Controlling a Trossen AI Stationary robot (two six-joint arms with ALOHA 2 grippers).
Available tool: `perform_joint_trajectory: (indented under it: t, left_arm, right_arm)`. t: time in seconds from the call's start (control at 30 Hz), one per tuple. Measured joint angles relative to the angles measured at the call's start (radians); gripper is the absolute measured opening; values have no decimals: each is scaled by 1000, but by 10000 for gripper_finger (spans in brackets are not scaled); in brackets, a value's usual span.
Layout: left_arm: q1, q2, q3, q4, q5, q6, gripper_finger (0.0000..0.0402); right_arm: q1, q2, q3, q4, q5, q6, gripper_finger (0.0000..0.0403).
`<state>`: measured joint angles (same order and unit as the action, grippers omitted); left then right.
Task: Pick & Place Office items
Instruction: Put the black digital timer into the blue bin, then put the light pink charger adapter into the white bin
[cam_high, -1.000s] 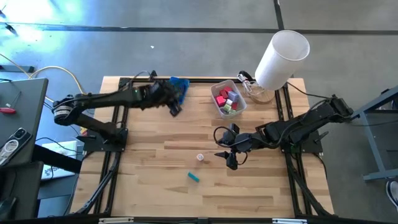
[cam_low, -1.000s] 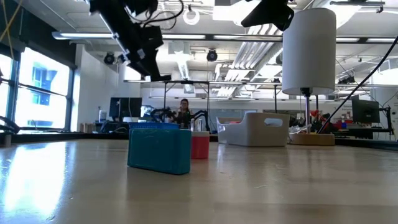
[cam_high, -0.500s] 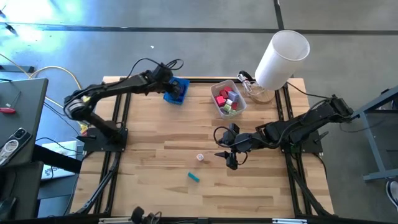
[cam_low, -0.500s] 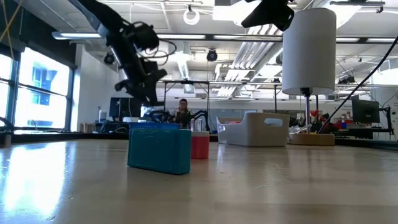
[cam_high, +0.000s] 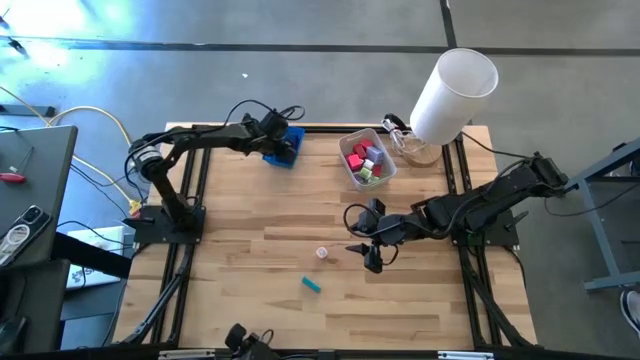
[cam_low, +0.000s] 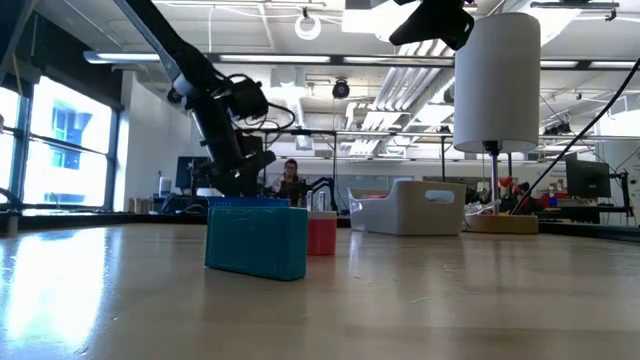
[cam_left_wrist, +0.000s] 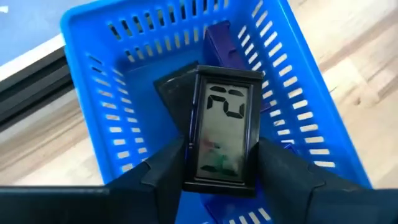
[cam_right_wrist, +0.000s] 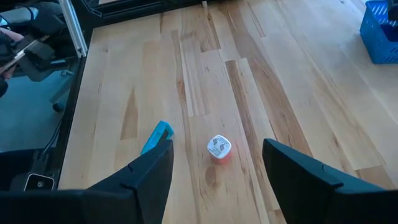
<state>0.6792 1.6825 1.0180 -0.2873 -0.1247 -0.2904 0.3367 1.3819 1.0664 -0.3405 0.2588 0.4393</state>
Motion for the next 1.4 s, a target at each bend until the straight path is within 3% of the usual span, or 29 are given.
perform_joint_trajectory:
  t: [0.17, 0.53, 0.77, 1.1, 1.4]
  left_arm:
    - [0, 7, 0, 8, 6, 52, 204]
    - [0, 2, 2, 11, 6, 67, 210]
    - [-39, -112, 3, -4, 33, 145, 211]
    - [-253, -299, 5, -107, 159, 213, 211]
    - [-475, -300, 5, -157, 163, 178, 211]
  right_arm:
    - [0, 0, 0, 0, 0, 0, 235]
    - [0, 0, 0, -1, 0, 0, 235]
    - [0, 0, 0, -4, 0, 0, 235]
    - [0, 0, 0, -7, 0, -1, 235]
    - [16, 0, 0, -8, 0, 1, 235]
